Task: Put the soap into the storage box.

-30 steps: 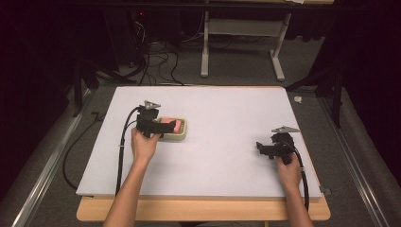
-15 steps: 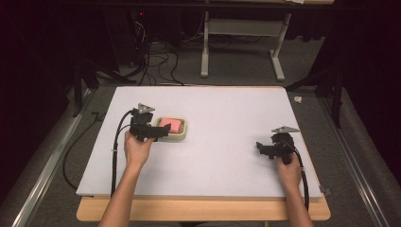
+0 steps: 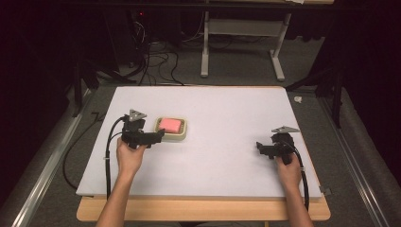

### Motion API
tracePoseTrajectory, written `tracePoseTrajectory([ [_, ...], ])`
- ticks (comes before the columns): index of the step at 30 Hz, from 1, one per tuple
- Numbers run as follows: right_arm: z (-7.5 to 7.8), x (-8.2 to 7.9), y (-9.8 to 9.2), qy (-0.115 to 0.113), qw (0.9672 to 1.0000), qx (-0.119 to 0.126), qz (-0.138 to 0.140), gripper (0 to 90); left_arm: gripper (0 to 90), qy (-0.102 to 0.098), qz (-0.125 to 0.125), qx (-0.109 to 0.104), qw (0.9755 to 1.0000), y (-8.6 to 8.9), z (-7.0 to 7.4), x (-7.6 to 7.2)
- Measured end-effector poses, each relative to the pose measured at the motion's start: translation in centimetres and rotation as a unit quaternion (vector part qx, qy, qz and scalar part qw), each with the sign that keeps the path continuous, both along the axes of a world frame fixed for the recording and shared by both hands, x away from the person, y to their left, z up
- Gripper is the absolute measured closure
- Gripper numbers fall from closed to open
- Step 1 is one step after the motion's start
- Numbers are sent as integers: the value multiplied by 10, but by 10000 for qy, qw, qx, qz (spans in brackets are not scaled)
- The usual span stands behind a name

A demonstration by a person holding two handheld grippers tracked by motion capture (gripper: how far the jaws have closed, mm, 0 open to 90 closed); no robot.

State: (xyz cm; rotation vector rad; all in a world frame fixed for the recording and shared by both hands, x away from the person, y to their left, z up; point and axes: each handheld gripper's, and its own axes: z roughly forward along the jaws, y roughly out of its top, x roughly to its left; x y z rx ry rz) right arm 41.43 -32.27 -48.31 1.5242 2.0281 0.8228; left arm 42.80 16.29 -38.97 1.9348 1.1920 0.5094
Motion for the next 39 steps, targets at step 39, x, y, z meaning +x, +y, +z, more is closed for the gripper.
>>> tracePoseTrajectory([
  [39, 0, 0, 0, 0, 10000, 0, -1, 136, 131, 16, -97, -222, 9997, 27, -11, -41],
])
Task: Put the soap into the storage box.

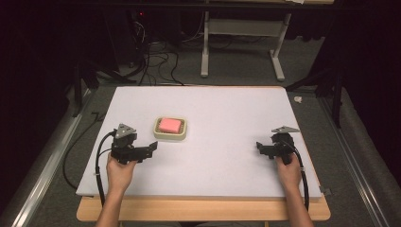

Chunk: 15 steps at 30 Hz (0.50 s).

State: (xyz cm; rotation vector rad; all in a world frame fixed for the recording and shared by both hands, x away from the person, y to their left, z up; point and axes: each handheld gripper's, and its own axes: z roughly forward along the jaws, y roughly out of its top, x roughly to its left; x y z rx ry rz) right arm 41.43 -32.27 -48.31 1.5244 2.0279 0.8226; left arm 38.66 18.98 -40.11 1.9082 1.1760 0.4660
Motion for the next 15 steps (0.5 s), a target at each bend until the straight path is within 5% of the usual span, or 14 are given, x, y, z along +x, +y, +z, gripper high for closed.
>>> tracePoseTrajectory([
  [15, 0, 0, 0, -1, 10000, -2, 0, 136, 135, 118, 109, -89, 9998, 14, -14, -4],
])
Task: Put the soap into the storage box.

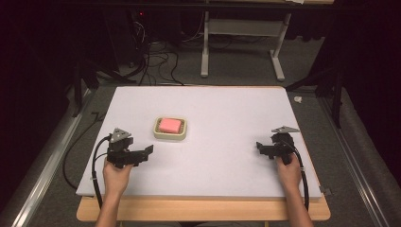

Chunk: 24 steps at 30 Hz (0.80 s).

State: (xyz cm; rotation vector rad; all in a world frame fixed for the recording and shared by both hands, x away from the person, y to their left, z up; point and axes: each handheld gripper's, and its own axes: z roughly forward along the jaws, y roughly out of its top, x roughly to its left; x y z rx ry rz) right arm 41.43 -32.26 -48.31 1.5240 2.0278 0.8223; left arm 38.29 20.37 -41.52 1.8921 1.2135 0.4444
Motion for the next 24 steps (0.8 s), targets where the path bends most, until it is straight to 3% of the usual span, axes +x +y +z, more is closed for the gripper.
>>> tracePoseTrajectory([
  [24, 0, 0, 0, 0, 10000, -1, 1, 136, 140, 268, 179, 93, 9994, 10, -27, 6],
])
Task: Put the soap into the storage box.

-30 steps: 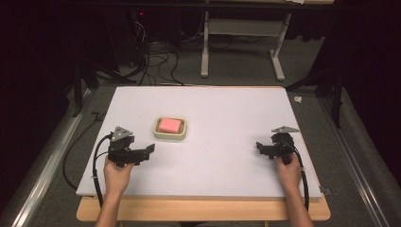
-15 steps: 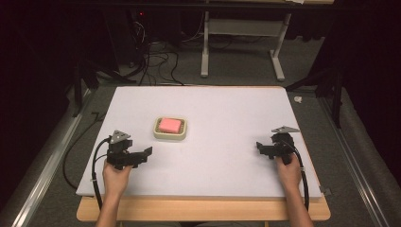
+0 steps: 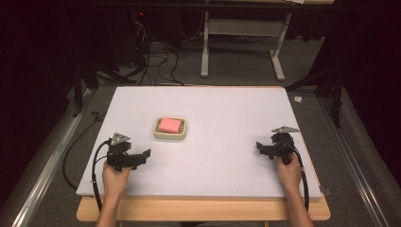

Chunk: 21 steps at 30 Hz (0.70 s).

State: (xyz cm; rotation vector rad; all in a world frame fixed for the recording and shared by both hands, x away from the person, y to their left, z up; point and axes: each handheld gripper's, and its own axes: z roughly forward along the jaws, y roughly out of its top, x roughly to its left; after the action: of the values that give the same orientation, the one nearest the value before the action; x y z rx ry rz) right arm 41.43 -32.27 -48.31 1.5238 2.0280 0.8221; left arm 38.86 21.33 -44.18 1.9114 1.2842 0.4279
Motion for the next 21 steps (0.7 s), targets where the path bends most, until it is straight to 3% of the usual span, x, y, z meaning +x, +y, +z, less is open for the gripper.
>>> tracePoseTrajectory([
  [12, 0, 0, 0, 1, 10000, 2, 0, 136, 138, 136, 144, 97, 9998, -2, -16, 7],
  [21, 0, 0, 0, 0, 10000, 0, 0, 136, 136, 152, 325, 44, 9993, -3, -26, 12],
])
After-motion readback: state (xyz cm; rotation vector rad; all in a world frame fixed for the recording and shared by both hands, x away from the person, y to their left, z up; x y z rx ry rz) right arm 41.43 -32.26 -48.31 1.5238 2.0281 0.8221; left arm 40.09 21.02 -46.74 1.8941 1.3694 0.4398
